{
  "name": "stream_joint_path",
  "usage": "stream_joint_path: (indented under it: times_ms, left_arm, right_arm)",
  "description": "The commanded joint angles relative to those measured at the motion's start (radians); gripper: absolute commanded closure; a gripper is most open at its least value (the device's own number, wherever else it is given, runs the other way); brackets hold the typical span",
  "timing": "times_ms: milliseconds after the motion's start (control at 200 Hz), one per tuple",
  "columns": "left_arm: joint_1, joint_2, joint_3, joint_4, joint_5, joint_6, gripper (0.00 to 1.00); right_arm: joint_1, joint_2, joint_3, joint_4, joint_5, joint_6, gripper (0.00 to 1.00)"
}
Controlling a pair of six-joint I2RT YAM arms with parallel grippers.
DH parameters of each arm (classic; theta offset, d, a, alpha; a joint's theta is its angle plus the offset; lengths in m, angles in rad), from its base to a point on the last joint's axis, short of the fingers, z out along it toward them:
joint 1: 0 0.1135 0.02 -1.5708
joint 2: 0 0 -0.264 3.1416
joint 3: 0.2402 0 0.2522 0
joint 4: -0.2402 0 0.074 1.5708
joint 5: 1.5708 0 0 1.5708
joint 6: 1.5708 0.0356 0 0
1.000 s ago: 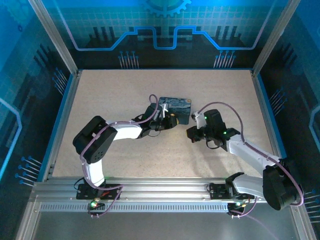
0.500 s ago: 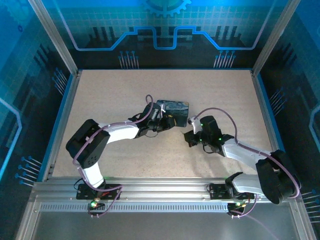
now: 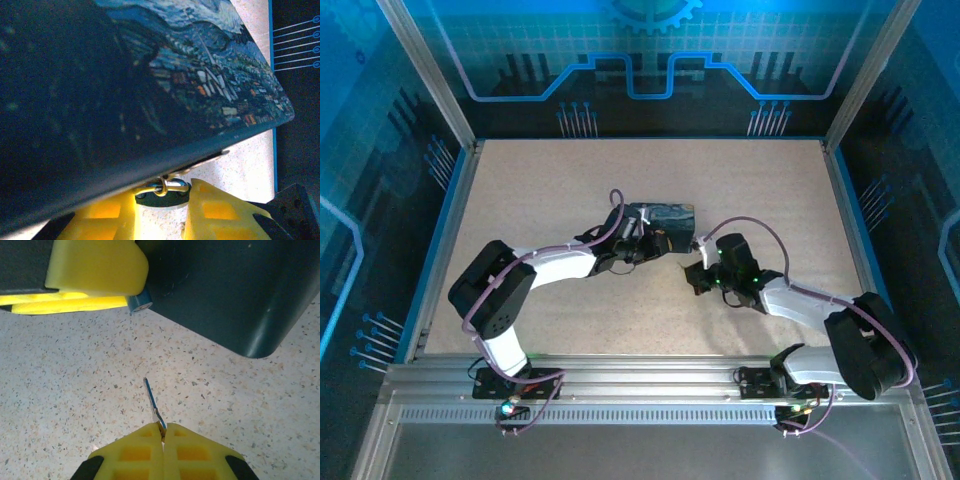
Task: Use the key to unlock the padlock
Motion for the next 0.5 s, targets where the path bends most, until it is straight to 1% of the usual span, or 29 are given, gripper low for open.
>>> stream_joint_path:
  times_ms: [0,335,355,495]
  left_arm:
    - [-0.006,-0.058,0.000,0.018,0.010,-0.010,0.89]
    - [-0.007,-0.058,0.005,0.018,0.014,-0.009,0.89]
    - [-0.006,-0.058,0.005,0.016,0.014,-0.010,0.89]
    - [-0.007,-0.058,0.005,0.016,0.013,-0.010,0.89]
  right_arm:
    - [0.013,0.008,-0.023,0.051,0.001,-0.020,1.00]
    - [0.013,0.016,-0.041,0.084,-0.023,-0.041,1.00]
    - [0.013,0.018,-0.041,0.114,-0.024,-0.041,1.00]
    - [0.009,0.045,-0.041,0.157,-0.046,-0.042,1.00]
